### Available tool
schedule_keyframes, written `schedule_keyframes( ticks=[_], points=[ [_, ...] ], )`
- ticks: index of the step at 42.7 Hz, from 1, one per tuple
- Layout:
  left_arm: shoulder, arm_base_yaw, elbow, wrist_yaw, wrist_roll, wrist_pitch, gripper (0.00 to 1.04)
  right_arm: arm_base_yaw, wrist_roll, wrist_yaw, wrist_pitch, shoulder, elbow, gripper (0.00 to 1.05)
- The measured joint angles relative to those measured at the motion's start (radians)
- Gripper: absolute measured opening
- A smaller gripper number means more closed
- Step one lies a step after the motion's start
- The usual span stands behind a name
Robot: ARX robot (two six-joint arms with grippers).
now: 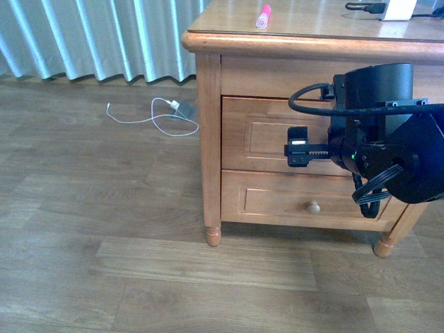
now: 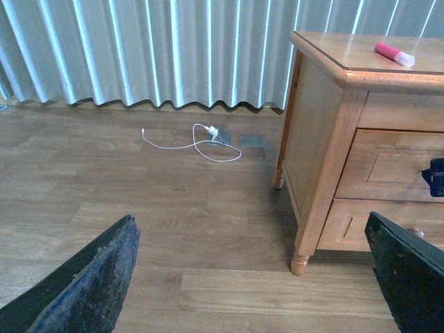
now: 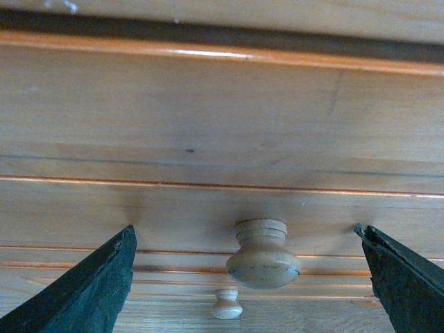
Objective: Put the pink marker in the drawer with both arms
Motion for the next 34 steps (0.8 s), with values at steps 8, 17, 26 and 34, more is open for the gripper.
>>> schedule_keyframes(
  ticks=[8,17,26,34],
  points=[
    [0.000,0.000,0.000,0.000,0.000,0.000,0.99,-0.001,-0.003,0.000,0.000,0.000,0.000,0.95],
    [0.000,0.000,0.000,0.000,0.000,0.000,0.99,-0.003,-0.010,0.001,0.000,0.004,0.000,0.69],
    [0.000,0.000,0.000,0.000,0.000,0.000,0.99,-0.005,-0.015,0.000,0.002,0.004,-0.003,0.37],
    [0.000,0.000,0.000,0.000,0.000,0.000,0.99,-0.005,-0.019,-0.018,0.016,-0.011,-0.043,0.23]
  ],
)
